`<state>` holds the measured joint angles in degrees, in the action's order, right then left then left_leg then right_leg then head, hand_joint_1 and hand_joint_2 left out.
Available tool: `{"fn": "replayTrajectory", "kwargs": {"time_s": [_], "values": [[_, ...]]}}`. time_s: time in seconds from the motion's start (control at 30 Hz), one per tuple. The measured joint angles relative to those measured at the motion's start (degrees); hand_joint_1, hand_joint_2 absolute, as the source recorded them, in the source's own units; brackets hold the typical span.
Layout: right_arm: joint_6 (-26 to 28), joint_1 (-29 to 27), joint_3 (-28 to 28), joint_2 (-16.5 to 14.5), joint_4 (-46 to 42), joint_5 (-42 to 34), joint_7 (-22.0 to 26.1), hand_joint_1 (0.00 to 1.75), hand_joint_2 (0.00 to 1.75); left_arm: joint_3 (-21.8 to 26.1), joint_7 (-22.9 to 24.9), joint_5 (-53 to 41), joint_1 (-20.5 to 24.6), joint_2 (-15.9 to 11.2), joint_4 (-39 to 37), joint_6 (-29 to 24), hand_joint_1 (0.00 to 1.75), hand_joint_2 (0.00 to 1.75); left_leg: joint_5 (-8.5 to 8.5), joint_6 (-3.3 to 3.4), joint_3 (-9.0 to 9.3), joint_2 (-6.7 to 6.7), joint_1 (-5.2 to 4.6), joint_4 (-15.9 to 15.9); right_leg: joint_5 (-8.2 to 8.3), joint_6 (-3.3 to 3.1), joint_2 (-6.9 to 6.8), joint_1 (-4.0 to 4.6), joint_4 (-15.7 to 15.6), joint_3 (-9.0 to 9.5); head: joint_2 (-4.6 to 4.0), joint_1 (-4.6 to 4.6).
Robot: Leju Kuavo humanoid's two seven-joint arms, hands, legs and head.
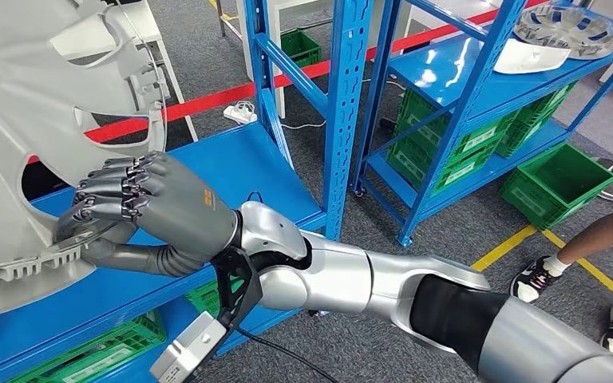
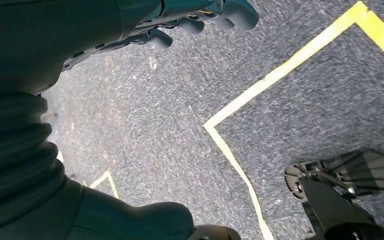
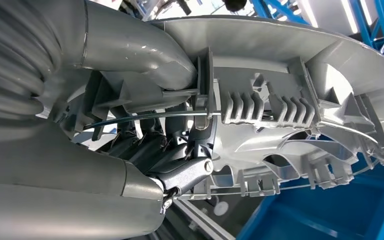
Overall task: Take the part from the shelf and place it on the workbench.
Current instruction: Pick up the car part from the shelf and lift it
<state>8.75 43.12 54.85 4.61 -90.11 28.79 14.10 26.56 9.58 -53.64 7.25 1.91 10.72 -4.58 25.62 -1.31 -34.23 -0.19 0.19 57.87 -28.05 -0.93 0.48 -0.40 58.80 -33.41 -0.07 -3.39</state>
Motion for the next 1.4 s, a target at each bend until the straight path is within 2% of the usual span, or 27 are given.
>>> {"fn": "replayTrajectory", "kwargs": {"time_s": [0.63, 0.73, 0.83, 0.9, 0.93, 1.0, 1.03, 1.07, 1.1, 1.17, 1.2, 1.23, 1.27, 1.37, 1.4], "values": [[1.51, -1.21, 2.38, 1.19, -0.18, 0.32, -2.39, 1.75, 1.75, 0.88, -0.97, -0.09, 0.0, 0.04, -0.01, 0.43, 0.0, 1.75, 0.01, 0.0, 0.01, 0.02, 0.0, 0.0, 0.0, 0.0, 0.0, 0.0, 0.0, 0.0, 0.01, 0.0], [1.04, -1.35, 2.4, 1.43, -0.18, -0.03, -3.79, 1.75, 1.75, 0.93, -0.28, -0.32, -0.06, -0.05, -0.01, 0.52, 0.0, 1.75, 0.29, 0.43, -0.05, 0.02, -0.12, 0.26, 0.05, 0.25, -0.01, -0.17, -0.16, 0.08, 0.0, 0.01], [0.66, -1.62, 2.49, 1.62, -0.2, -0.43, -4.15, 1.75, 1.75, 1.14, -0.11, 0.07, -0.29, -0.17, -0.01, 0.33, 0.0, 1.75, -0.07, 1.08, 0.14, 0.08, -0.01, -0.08, 0.23, 0.78, 0.0, -0.23, -0.29, 0.21, 0.0, 0.02], [0.39, -1.34, 2.75, 1.5, -0.23, -0.23, -4.48, 1.75, 1.75, 1.39, -0.5, 0.47, -0.41, -0.15, -0.01, 0.29, 0.0, 1.75, -0.82, 1.41, 0.5, 0.31, 0.44, -1.07, -1.08, 1.15, -0.03, -0.1, 1.14, -0.38, 0.0, -0.09], [0.31, -1.1, 2.96, 1.42, -0.23, -0.12, -4.66, 1.75, 1.75, 1.55, -0.74, 0.64, -0.46, -0.13, -0.01, 0.32, 0.0, 1.75, -1.09, 1.54, 0.6, 0.45, 0.7, -1.47, -2.7, 1.34, -0.06, -0.1, 3.44, -1.36, 0.0, -0.2], [0.25, -0.76, 3.48, 1.3, -0.18, -0.01, -4.85, 1.75, 1.75, 1.95, -1.14, 1.04, -0.66, -0.18, -0.01, 0.39, 0.0, 1.75, -1.22, 1.63, 0.41, 0.61, 0.78, -1.5, -6.46, 1.86, -0.11, -0.41, 10.51, -4.39, 0.0, -0.37], [0.25, -0.72, 3.76, 1.24, -0.14, 0.01, -4.86, 1.75, 1.75, 2.21, -1.28, 1.23, -0.83, -0.21, -0.01, 0.43, 0.0, 1.75, -1.24, 1.57, 0.26, 0.64, 0.86, -1.38, -7.5, 2.16, -0.12, -0.66, 13.53, -5.64, 0.0, -0.41], [0.22, -0.72, 4.03, 1.16, -0.08, 0.01, -4.85, 1.75, 1.75, 2.45, -1.43, 1.49, -1.02, -0.22, -0.01, 0.46, 0.0, 1.75, -1.25, 1.45, 0.06, 0.65, 1.0, -1.18, -7.44, 2.45, -0.15, -0.93, 14.81, -6.09, 0.0, -0.41], [0.17, -0.7, 4.27, 1.03, -0.01, -0.02, -4.8, 1.75, 1.75, 2.68, -1.61, 1.81, -1.21, -0.22, -0.01, 0.49, 0.0, 1.75, -1.24, 1.23, -0.2, 0.65, 1.23, -0.89, -6.36, 2.76, -0.2, -1.18, 13.92, -5.51, 0.0, -0.41], [-0.05, -0.48, 4.75, 0.56, 0.14, -0.1, -4.36, 1.75, 1.75, 3.26, -2.04, 2.58, -1.57, -0.23, 0.0, 0.54, 0.0, 1.75, -1.09, 0.42, -0.93, 0.62, 1.8, 0.08, -3.32, 3.46, -0.35, -1.67, 7.18, -1.91, 0.0, -0.47], [-0.19, -0.36, 5.0, 0.19, 0.21, -0.14, -3.98, 1.75, 1.75, 3.61, -2.25, 2.98, -1.76, -0.28, 0.01, 0.55, 0.0, 1.75, -1.01, -0.13, -1.32, 0.57, 1.97, 0.59, -2.19, 3.55, -0.21, -1.67, 4.38, -0.39, 0.0, -0.55], [-0.34, -0.25, 5.27, -0.16, 0.31, -0.15, -3.56, 1.75, 1.75, 3.99, -2.39, 3.3, -1.97, -0.34, 0.02, 0.55, 0.0, 1.75, -0.95, -0.7, -1.6, 0.52, 1.99, 1.04, -1.7, 3.38, -0.05, -1.64, 2.63, 0.47, 0.0, -0.62], [-0.46, -0.17, 5.51, -0.54, 0.39, -0.15, -3.2, 1.75, 1.75, 4.35, -2.51, 3.61, -2.19, -0.4, 0.02, 0.55, 0.0, 1.75, -1.03, -1.24, -1.84, 0.43, 1.94, 1.31, -1.81, 2.93, 0.17, -1.53, 2.26, 0.52, 0.0, -0.66], [-0.8, 0.0, 6.02, -1.69, 0.54, -0.14, -2.79, 1.75, 1.75, 5.27, -2.9, 4.13, -2.96, -0.39, 0.0, 0.5, 0.0, 1.75, -1.3, -2.6, -2.24, 0.24, 2.1, 1.39, -1.34, 0.99, 0.39, -1.39, 2.51, -0.42, 0.0, -0.68], [-0.96, 0.11, 6.09, -2.01, 0.61, -0.14, -2.77, 1.75, 1.75, 5.48, -3.11, 4.18, -3.21, -0.36, -0.01, 0.48, 0.0, 1.75, -0.39, -2.83, -2.64, 0.25, 2.19, 2.13, -0.97, 0.4, 0.33, -1.37, 2.4, -0.71, 0.0, -0.69]]}}
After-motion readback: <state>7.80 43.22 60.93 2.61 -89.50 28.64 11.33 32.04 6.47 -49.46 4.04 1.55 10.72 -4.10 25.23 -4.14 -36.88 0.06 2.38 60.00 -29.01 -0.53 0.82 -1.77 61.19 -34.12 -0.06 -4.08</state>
